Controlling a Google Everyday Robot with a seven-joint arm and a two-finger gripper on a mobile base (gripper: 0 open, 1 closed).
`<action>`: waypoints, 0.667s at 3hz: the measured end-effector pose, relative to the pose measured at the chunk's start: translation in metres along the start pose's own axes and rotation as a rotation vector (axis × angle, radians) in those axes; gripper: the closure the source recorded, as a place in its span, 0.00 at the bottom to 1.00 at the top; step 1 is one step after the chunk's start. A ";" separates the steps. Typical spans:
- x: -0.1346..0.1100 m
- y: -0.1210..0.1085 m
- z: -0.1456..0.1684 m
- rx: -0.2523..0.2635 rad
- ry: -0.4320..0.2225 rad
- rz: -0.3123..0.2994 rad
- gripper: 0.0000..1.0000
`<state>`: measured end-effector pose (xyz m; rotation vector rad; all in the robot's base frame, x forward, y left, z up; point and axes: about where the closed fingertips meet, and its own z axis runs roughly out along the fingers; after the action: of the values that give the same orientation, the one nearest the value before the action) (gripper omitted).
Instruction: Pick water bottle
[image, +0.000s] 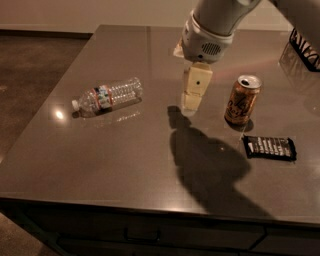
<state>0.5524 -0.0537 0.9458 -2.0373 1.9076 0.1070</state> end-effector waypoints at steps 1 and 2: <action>-0.028 -0.019 0.027 -0.022 -0.017 -0.057 0.00; -0.055 -0.038 0.054 -0.046 -0.025 -0.107 0.00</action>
Offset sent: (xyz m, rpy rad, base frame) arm 0.0663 0.1101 -0.0436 -0.0094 0.0310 0.1906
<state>0.5939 0.0159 0.9187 -2.1531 1.7924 0.1504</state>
